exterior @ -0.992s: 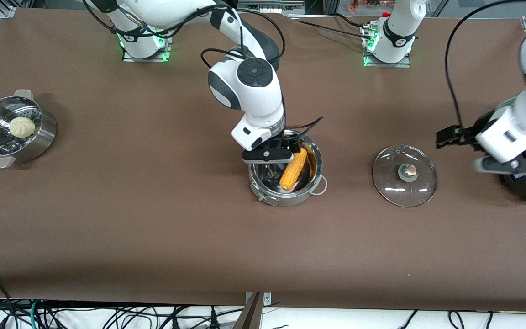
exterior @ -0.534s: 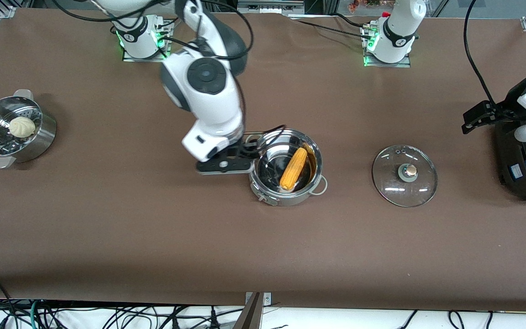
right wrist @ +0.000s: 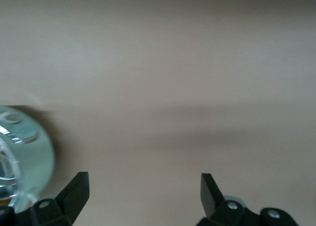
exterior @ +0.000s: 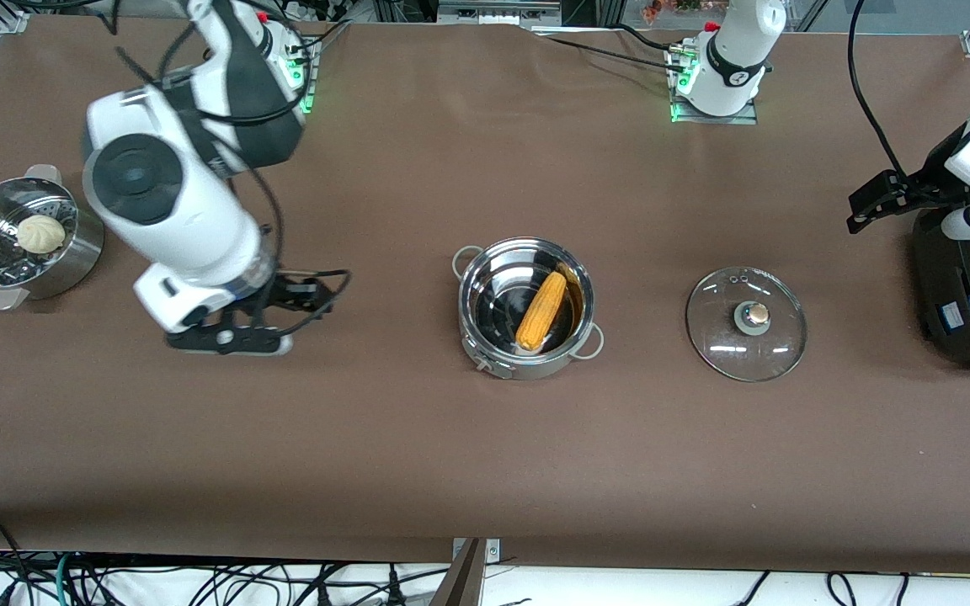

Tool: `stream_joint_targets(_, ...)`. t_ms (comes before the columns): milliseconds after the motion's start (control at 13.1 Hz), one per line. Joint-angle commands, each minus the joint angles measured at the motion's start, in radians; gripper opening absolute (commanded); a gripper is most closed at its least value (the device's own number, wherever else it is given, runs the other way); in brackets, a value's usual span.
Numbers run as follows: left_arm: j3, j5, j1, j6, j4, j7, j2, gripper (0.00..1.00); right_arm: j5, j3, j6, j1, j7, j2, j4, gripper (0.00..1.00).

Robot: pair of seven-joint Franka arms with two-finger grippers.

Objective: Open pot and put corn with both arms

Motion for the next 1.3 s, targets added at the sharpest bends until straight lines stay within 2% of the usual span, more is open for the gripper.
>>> stream_joint_targets(0, 0.0, 0.004, -0.002, 0.001, -0.001, -0.008, -0.003, 1.0, 0.019, -0.004, -0.054, -0.07, -0.046, -0.032, -0.016, 1.0)
stream_joint_targets(229, 0.0, 0.004, 0.004, -0.017, -0.001, -0.005, -0.005, 1.0, 0.025, -0.019, -0.091, -0.149, -0.107, -0.057, -0.016, 1.0)
stream_joint_targets(458, -0.005, 0.004, -0.007, -0.076, 0.03, -0.005, -0.003, 1.0, 0.036, -0.021, -0.126, -0.241, -0.248, -0.057, -0.013, 1.0)
stream_joint_targets(610, -0.005, 0.004, -0.008, -0.093, 0.054, -0.002, 0.009, 1.0, 0.039, -0.024, -0.128, -0.263, -0.258, -0.057, -0.013, 1.0)
stream_joint_targets(763, -0.004, 0.004, -0.008, -0.131, 0.083, -0.004, 0.026, 1.0, 0.098, -0.032, -0.128, -0.303, -0.264, -0.075, -0.013, 1.0)
stream_joint_targets(839, -0.004, 0.004, -0.005, -0.142, 0.085, -0.004, 0.029, 1.0, 0.101, -0.048, -0.127, -0.305, -0.301, -0.086, -0.015, 1.0)
stream_joint_targets(992, -0.004, 0.004, 0.0, -0.143, 0.085, -0.001, 0.029, 1.0, 0.105, -0.105, -0.108, -0.292, -0.51, -0.132, -0.051, 1.0)
stream_joint_targets(1144, -0.004, 0.005, -0.007, -0.143, 0.088, 0.003, 0.03, 1.0, 0.105, -0.197, -0.108, -0.272, -0.528, -0.19, -0.084, 1.0)
stream_joint_targets(1220, -0.004, 0.004, -0.008, -0.143, 0.088, 0.001, 0.03, 1.0, 0.103, -0.218, -0.111, -0.263, -0.534, -0.232, -0.1, 1.0)
